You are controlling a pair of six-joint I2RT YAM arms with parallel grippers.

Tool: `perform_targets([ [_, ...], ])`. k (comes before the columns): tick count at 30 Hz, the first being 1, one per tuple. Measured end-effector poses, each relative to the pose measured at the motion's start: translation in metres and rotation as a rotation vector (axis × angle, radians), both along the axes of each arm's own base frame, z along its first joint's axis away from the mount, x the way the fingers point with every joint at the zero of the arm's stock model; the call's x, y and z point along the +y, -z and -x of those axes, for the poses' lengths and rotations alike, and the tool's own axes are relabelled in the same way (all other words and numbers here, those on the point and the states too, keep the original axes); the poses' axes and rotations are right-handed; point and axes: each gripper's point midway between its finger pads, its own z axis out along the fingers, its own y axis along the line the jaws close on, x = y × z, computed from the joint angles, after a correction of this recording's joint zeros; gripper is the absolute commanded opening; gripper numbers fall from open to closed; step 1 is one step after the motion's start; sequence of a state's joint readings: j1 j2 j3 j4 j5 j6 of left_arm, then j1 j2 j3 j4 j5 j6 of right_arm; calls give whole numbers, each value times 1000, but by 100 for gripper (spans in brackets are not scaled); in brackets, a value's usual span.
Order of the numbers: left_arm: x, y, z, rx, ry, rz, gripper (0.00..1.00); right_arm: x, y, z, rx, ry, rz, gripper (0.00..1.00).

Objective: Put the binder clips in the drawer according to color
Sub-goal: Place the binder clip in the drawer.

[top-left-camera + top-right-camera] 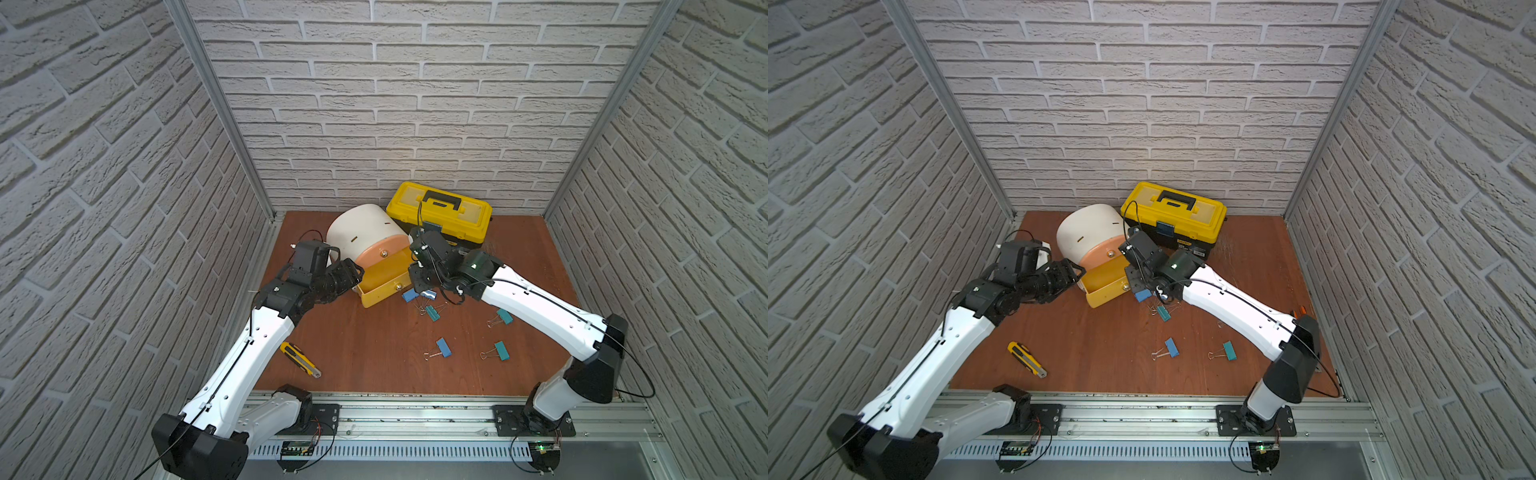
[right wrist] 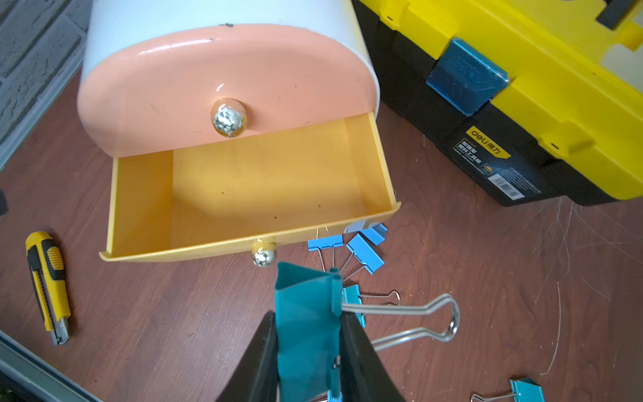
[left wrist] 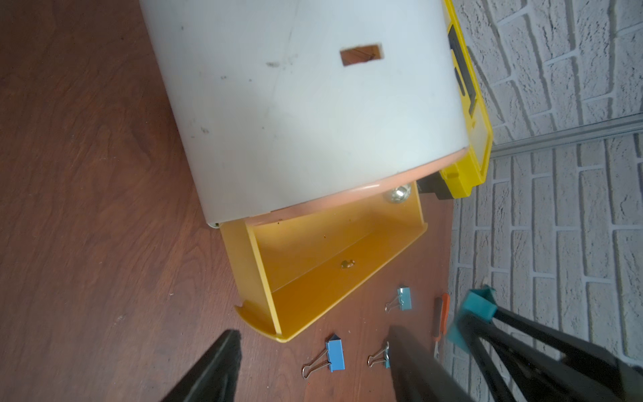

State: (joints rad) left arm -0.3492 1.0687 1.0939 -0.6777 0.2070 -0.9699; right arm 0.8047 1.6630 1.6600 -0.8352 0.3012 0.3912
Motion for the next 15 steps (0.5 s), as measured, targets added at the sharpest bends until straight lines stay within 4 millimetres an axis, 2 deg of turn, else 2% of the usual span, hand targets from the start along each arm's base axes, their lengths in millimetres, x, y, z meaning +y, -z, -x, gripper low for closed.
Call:
perform_targets([
  [7,6,-3,0,-9,-11,5,71,18,18,-31,52,-32,6,24],
  [15,12,-8,4,-29,-26,17,71,25,15,-39,68,-60,-18,24],
])
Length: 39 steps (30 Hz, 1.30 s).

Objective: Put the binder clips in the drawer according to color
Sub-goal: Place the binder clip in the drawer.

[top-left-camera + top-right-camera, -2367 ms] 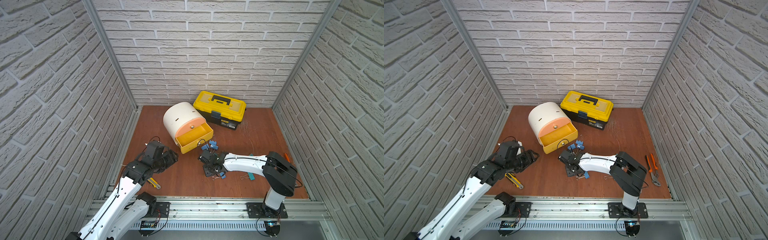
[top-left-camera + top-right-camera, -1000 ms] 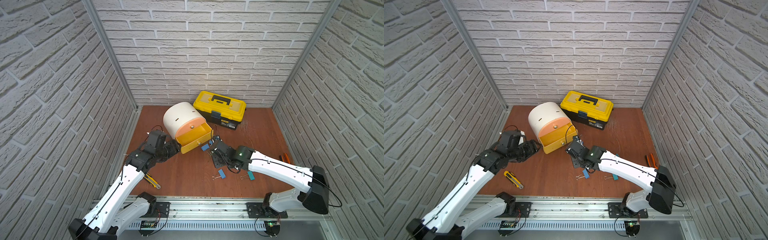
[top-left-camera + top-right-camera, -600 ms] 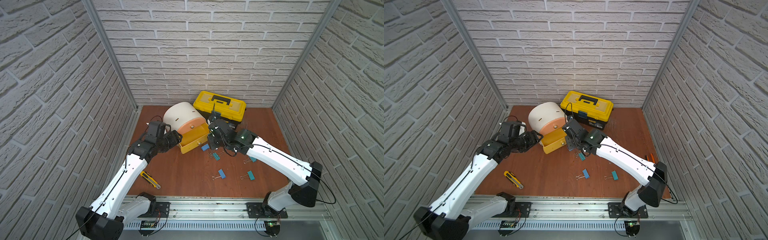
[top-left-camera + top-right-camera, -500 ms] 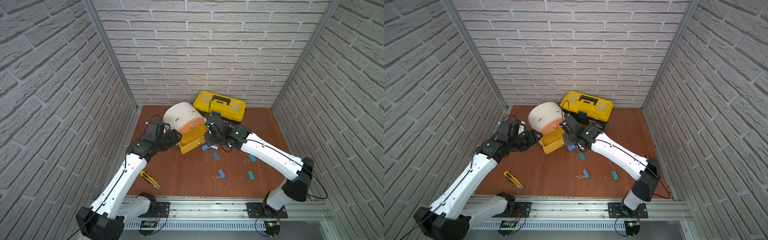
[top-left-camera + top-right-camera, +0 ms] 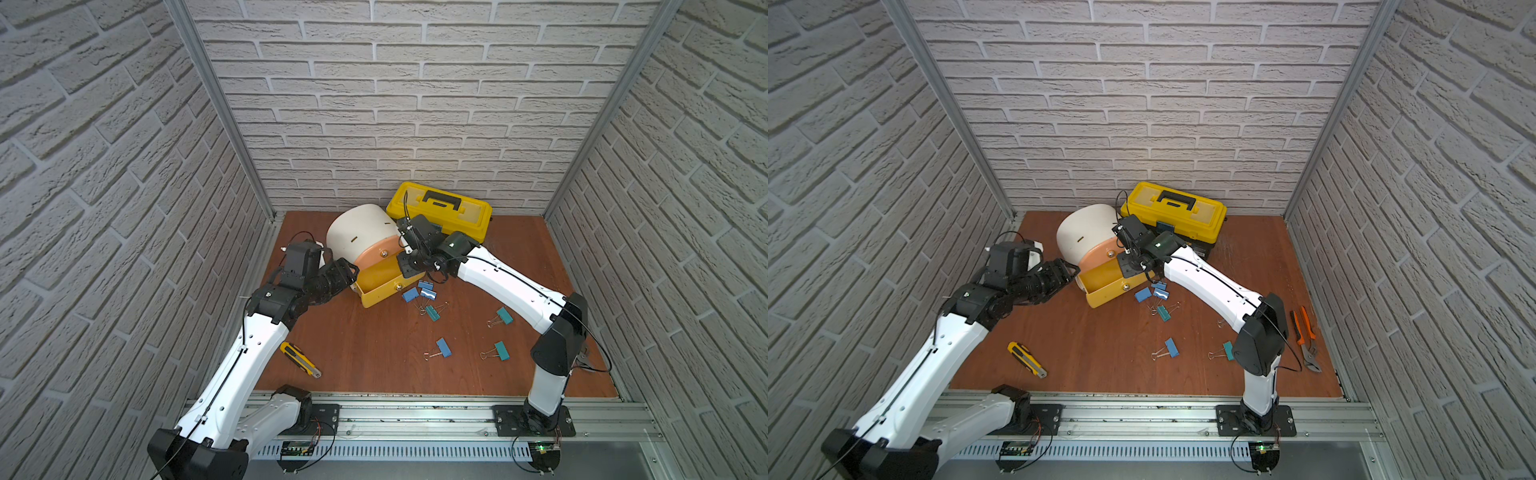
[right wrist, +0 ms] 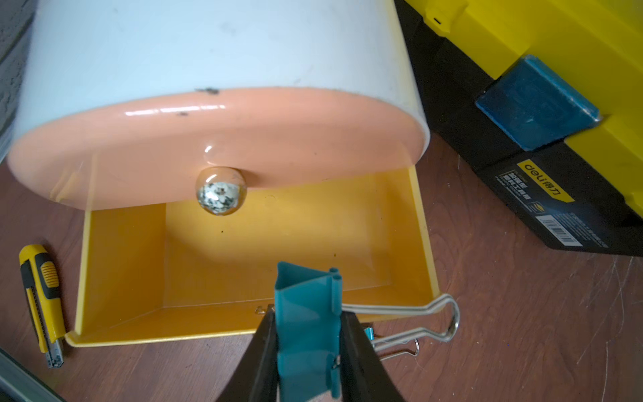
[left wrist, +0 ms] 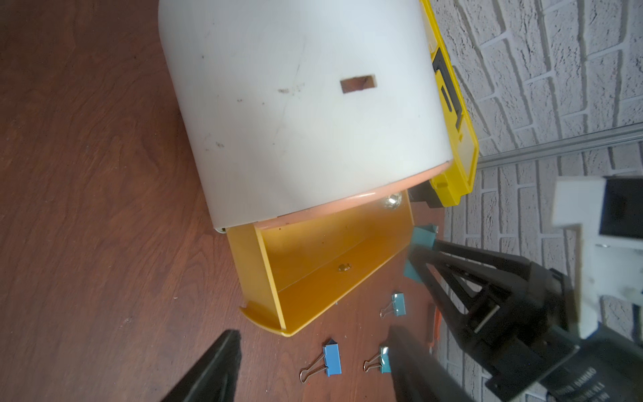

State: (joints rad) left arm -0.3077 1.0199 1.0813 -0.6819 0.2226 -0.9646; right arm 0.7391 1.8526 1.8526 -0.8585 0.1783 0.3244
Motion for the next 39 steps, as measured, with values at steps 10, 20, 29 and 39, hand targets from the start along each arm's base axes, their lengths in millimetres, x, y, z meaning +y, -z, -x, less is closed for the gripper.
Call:
perform_targets([
  [10,2,5,1,13,-4,-2,71,14,3,-3,20,-33,-26,24],
  [20,2,3,3,10,-5,-1,71,13,11,-7,38,-22,-25,39],
  [29,3,4,6,18,-5,-4,71,10,10,-11,35,-11,-34,45],
  [39,4,5,6,19,-7,-12,71,-15,2,-15,21,39,-38,48],
])
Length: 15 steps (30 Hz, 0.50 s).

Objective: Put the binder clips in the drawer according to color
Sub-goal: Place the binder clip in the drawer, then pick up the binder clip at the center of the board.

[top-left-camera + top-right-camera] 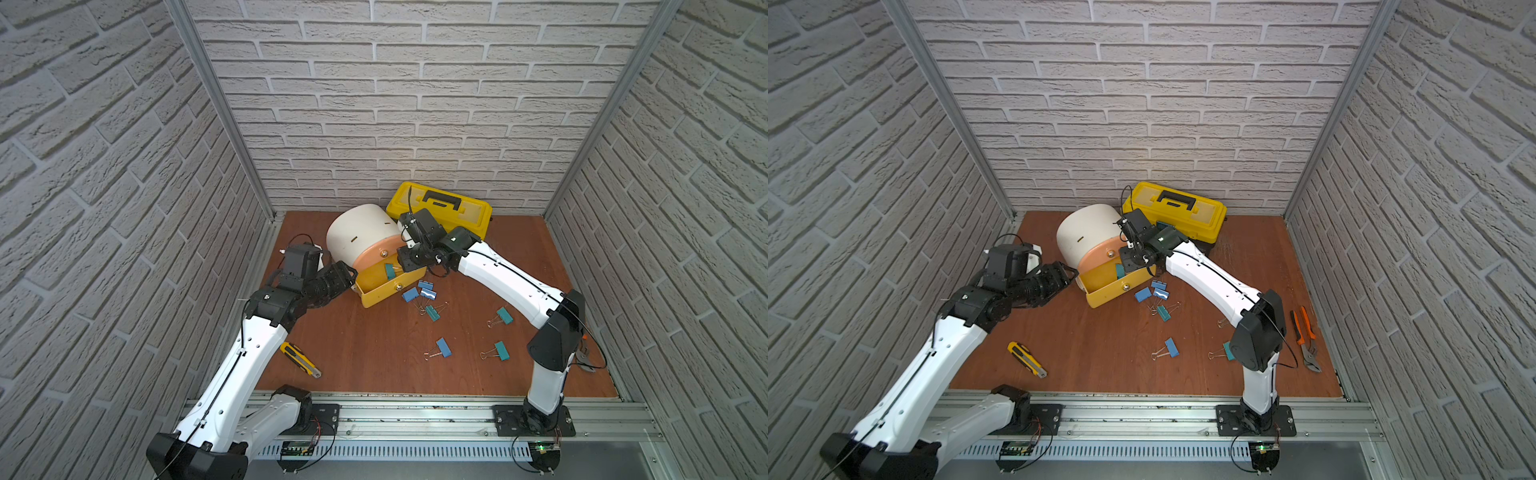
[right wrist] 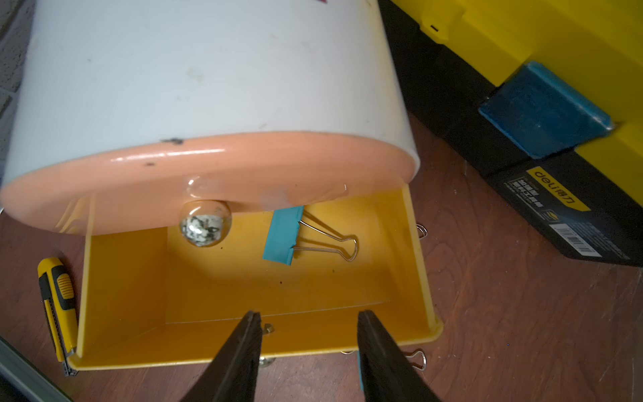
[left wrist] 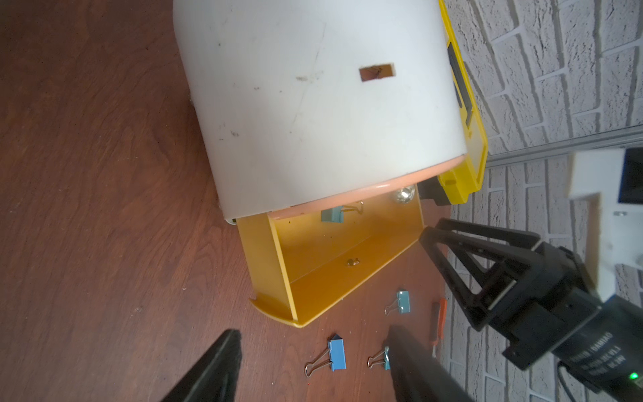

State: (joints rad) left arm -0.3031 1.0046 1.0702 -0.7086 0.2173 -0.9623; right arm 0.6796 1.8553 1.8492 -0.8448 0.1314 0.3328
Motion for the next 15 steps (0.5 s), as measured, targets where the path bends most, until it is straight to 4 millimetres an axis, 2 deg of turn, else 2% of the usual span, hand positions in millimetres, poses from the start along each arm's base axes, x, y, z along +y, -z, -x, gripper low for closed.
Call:
perform_targets([
  [7,-10,3,8,5,44,-45,71,-46,-2,18,3,71,1,51],
  [15,-37,9,18,7,129,-98,70,-99,21,41,55,184,6,51],
])
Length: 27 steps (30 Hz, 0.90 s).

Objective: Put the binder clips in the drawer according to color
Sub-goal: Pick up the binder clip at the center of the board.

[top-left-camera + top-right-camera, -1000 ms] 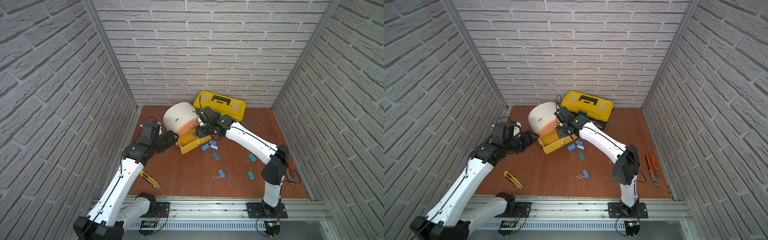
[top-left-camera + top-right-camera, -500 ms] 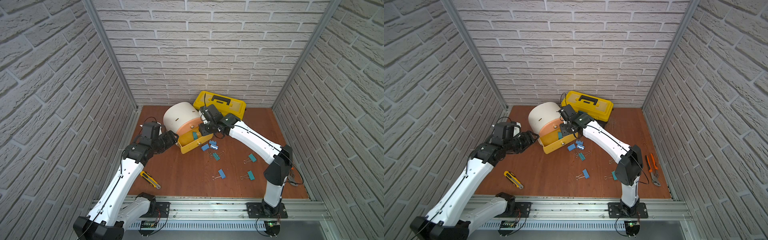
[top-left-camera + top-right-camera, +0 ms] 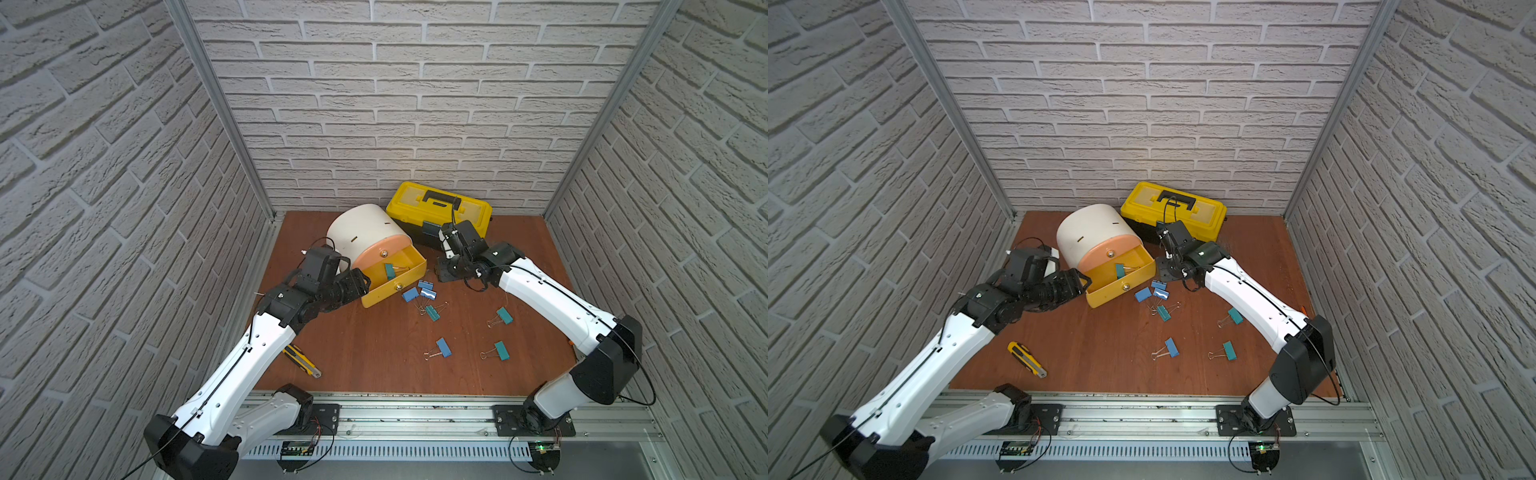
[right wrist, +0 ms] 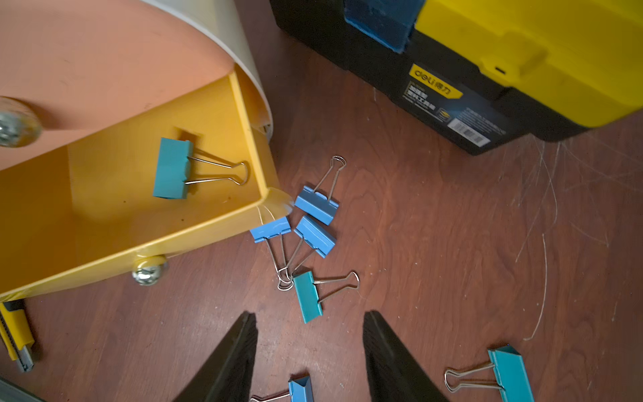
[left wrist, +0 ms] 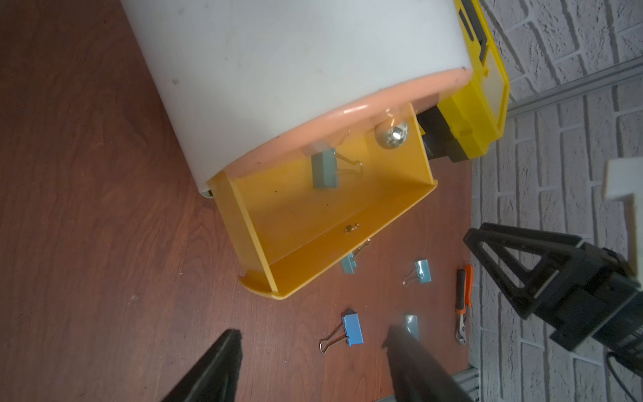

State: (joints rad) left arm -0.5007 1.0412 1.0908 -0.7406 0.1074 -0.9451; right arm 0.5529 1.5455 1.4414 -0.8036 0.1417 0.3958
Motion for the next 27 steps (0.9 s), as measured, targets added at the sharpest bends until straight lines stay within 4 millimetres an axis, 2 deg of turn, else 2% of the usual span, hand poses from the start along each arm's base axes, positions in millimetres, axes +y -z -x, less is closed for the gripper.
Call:
perform_targets([
  [8,-17,5,11,-3,34,-20,71,-45,37,23,83,134,6,58],
  [16,-36,14,25,4,77,-37,70,-114,87,46,210,412,-2,65],
  [21,-47,18,26,2,97,-44,70,-149,99,58,242,607,-53,70],
  [27,-62,28,23,8,133,-65,71,-174,107,63,260,791,-106,74],
])
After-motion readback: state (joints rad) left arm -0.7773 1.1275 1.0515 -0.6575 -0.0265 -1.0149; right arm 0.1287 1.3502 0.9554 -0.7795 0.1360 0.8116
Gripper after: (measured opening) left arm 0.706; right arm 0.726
